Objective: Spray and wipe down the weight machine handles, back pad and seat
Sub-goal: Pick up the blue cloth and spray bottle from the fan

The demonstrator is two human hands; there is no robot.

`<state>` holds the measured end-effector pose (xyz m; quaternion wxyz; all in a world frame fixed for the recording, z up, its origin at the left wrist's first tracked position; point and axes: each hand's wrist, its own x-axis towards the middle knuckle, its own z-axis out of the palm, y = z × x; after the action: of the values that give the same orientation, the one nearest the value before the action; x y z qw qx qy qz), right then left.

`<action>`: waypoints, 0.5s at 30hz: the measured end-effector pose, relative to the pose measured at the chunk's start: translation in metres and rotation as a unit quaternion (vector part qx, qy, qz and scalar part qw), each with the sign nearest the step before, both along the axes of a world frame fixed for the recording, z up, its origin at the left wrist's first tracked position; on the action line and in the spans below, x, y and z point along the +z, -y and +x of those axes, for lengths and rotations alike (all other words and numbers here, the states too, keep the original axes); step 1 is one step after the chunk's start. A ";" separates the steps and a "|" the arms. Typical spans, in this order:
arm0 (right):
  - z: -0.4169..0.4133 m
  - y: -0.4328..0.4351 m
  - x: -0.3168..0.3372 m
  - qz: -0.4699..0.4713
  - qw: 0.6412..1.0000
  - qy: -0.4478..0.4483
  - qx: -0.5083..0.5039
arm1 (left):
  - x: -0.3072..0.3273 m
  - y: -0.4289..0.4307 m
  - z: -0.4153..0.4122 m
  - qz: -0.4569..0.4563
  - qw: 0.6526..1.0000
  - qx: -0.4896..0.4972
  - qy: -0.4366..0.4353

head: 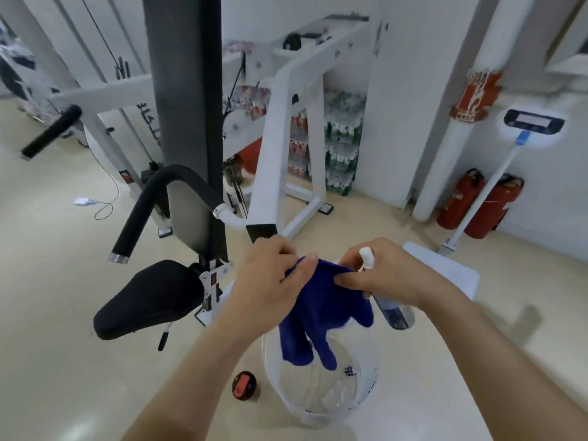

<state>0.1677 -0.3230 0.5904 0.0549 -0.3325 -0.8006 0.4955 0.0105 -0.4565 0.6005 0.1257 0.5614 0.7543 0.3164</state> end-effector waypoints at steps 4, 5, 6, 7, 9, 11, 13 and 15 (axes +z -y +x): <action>0.015 0.033 0.008 -0.015 0.999 -0.030 -0.017 | 0.033 0.032 0.011 0.047 0.978 0.094 0.182; 0.018 0.043 0.009 -0.026 0.997 -0.048 -0.045 | 0.038 0.040 0.014 0.049 0.974 0.115 0.188; 0.019 0.050 0.010 -0.046 0.993 -0.073 -0.077 | 0.040 0.047 0.014 0.059 0.970 0.136 0.194; 0.020 0.059 0.013 -0.076 0.986 -0.103 -0.106 | 0.045 0.056 0.016 0.078 0.963 0.149 0.211; 0.020 0.076 0.022 -0.169 0.961 -0.170 -0.137 | 0.055 0.071 0.019 0.100 0.949 0.147 0.262; 0.016 0.095 0.032 -0.217 0.946 -0.212 -0.118 | 0.062 0.085 0.022 0.067 0.954 0.103 0.274; 0.008 0.114 0.045 -0.217 0.946 -0.232 -0.073 | 0.065 0.100 0.025 -0.004 0.960 0.033 0.278; -0.001 0.128 0.061 -0.220 0.946 -0.237 -0.029 | 0.063 0.110 0.027 -0.033 0.956 -0.035 0.289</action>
<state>0.1670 -0.4513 0.6516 0.1824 -0.2327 -0.6253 0.7222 0.0374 -0.5666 0.6633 0.3676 0.4679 0.6758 0.4350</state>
